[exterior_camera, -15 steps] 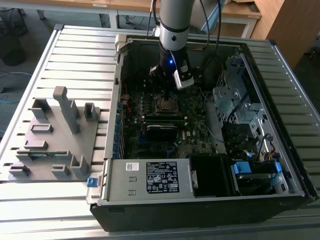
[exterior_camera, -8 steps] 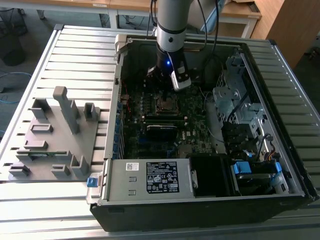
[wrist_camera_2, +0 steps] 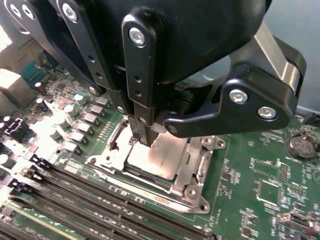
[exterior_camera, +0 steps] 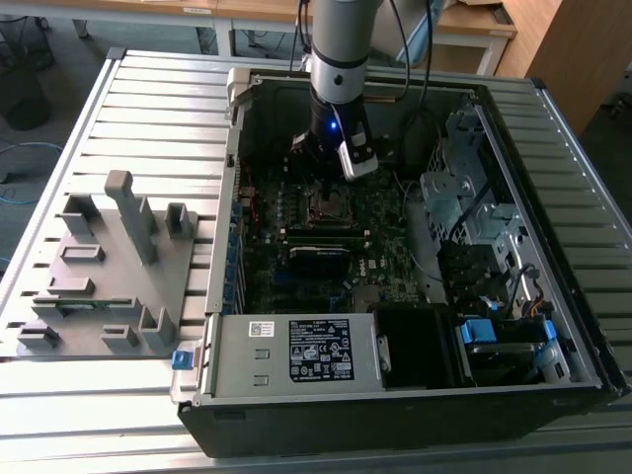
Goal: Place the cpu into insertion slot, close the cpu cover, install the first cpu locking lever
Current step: 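Place the cpu into insertion slot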
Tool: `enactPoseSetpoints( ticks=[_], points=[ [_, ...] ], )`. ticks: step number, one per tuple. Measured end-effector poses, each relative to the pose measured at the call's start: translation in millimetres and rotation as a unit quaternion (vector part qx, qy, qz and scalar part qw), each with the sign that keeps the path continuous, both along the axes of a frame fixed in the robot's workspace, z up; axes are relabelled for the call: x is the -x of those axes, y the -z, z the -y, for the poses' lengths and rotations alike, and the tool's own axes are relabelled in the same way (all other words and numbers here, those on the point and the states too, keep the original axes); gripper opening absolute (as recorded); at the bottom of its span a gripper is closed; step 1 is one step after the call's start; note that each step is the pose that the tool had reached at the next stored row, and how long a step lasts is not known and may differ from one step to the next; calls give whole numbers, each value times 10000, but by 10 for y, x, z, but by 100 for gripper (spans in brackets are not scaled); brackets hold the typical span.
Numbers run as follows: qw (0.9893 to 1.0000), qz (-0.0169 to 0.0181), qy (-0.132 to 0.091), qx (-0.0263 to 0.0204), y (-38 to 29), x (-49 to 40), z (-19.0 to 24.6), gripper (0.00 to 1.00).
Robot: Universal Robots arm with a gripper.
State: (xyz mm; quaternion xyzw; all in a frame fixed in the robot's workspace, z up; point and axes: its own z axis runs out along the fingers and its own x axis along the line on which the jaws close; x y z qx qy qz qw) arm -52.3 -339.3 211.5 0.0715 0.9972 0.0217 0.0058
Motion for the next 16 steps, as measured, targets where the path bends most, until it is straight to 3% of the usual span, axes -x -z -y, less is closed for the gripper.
enactPoseSetpoints(
  ticks=[10,16],
  points=[
    [10000,0,-15,1,7,-84,1,10],
    [9999,0,-105,-11,7,-89,1,10]
  ],
)
